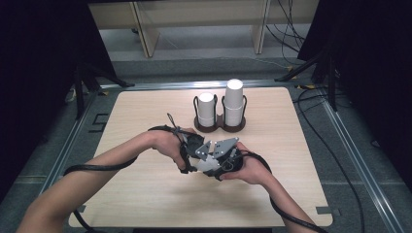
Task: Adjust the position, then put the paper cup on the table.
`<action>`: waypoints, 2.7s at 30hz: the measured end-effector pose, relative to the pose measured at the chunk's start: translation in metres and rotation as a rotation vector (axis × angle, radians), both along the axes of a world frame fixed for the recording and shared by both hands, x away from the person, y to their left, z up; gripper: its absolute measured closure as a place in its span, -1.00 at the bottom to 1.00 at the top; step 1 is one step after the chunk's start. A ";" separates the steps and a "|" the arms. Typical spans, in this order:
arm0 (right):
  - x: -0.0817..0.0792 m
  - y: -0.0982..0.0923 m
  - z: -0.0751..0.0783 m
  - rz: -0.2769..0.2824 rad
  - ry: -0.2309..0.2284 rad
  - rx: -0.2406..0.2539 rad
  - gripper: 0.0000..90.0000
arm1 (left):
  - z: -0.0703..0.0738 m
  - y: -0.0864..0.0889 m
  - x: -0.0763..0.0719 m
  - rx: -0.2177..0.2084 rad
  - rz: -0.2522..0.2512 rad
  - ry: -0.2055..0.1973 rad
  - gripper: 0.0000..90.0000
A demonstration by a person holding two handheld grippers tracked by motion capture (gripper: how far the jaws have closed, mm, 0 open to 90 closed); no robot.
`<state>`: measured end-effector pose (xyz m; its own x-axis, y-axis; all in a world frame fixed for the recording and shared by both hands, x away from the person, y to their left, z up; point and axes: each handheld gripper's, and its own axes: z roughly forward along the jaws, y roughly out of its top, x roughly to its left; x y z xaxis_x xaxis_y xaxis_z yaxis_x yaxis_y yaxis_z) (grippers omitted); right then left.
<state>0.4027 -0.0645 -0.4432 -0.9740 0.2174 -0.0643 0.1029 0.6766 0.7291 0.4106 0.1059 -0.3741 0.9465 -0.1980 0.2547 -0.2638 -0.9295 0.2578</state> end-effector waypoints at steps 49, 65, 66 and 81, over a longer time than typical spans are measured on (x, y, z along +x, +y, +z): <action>-0.016 -0.062 -0.019 -0.423 -0.140 0.641 -0.23 | -0.109 0.103 -0.046 -1.138 0.714 -0.167 -0.66; -0.021 -0.055 -0.018 -0.418 -0.131 0.649 -0.24 | -0.113 0.111 -0.054 -1.161 0.758 -0.163 -0.67; -0.021 -0.055 -0.018 -0.411 -0.147 0.645 -0.24 | -0.111 0.111 -0.055 -1.155 0.760 -0.161 -0.67; -0.024 -0.050 -0.028 -0.404 -0.117 0.640 -0.24 | -0.102 0.101 -0.048 -1.211 0.756 -0.110 -0.70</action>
